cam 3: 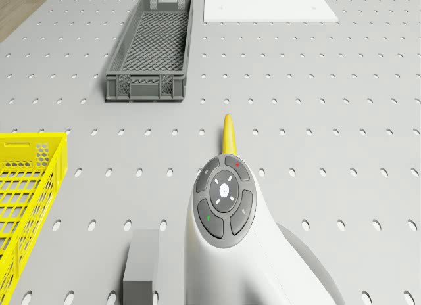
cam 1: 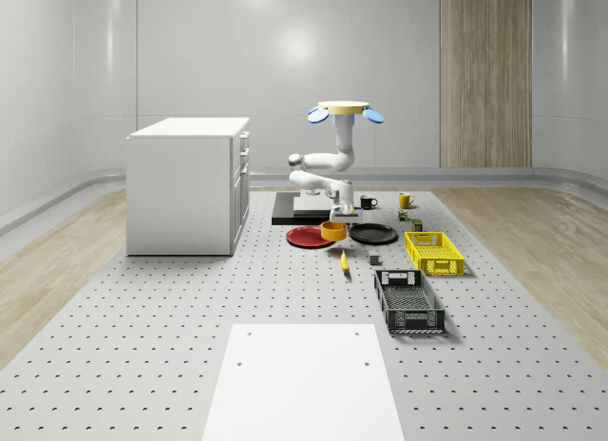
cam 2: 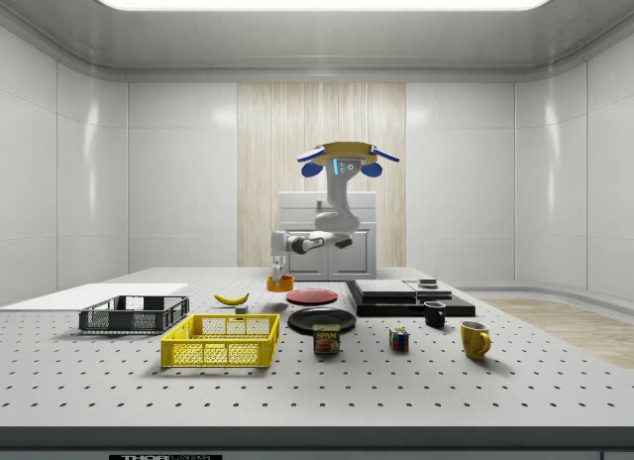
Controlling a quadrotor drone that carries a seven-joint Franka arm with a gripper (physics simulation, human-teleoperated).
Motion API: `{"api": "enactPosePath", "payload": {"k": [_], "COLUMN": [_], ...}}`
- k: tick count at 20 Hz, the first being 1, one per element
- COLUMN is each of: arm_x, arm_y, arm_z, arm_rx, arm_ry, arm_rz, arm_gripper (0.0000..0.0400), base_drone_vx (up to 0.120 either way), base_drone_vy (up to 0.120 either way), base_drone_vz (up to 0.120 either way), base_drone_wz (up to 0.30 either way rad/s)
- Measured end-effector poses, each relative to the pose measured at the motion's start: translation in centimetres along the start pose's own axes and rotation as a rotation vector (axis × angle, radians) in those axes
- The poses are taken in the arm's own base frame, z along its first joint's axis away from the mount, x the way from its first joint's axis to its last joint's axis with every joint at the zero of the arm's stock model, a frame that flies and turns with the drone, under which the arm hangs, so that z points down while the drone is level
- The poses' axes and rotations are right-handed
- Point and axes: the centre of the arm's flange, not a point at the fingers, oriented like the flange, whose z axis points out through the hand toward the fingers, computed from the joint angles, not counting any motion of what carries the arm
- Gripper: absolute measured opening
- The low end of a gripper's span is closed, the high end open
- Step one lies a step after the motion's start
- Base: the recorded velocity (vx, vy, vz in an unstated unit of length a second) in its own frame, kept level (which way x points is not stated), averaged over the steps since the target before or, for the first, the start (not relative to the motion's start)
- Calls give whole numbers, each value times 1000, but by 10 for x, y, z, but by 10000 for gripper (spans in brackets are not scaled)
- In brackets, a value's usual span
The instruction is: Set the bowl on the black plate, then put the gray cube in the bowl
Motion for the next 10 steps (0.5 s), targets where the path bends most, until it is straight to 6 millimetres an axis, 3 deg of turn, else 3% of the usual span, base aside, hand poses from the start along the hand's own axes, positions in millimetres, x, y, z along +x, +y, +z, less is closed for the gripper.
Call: {"api": "enactPosePath", "payload": {"k": [10], "arm_x": [0], "arm_y": [0], "arm_z": [0], "arm_rx": [0], "arm_ry": [0], "arm_rz": [0], "arm_gripper": [100], "base_drone_vx": [-120], "base_drone_vy": [120], "base_drone_vz": [0], "base_drone_wz": [0]}}
